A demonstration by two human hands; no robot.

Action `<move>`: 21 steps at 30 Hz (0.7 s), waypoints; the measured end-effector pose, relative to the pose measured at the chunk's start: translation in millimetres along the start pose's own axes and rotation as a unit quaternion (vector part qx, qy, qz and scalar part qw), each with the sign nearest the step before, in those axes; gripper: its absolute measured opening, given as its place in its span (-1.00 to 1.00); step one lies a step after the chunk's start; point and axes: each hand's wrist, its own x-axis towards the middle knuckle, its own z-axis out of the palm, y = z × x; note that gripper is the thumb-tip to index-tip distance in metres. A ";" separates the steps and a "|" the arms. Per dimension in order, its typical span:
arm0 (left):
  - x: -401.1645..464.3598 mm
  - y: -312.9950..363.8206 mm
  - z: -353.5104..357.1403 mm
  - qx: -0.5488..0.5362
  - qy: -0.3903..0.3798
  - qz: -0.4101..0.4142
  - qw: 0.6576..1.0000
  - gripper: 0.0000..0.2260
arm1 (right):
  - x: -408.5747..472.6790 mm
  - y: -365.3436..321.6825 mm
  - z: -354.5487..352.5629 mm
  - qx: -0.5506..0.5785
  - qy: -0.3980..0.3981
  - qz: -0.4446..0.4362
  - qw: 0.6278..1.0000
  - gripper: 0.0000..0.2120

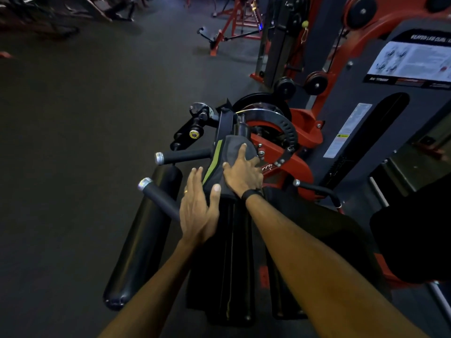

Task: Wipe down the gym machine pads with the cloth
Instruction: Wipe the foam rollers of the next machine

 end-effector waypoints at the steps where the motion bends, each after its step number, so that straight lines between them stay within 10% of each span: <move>1: -0.3 0.2 -0.4 -0.020 0.015 0.003 1.000 -0.36 | 9.0 -1.6 -0.8 0.001 0.003 0.001 1.000 -0.24; 15: 15.0 -2.8 10.7 0.271 -0.083 -0.050 0.958 -0.40 | 122.0 -15.3 -2.6 0.056 -0.021 0.021 0.998 -0.20; 21: 18.1 -5.0 10.2 0.310 -0.109 -0.034 0.944 -0.41 | 156.8 3.6 -2.7 0.314 -0.049 0.032 0.948 -0.19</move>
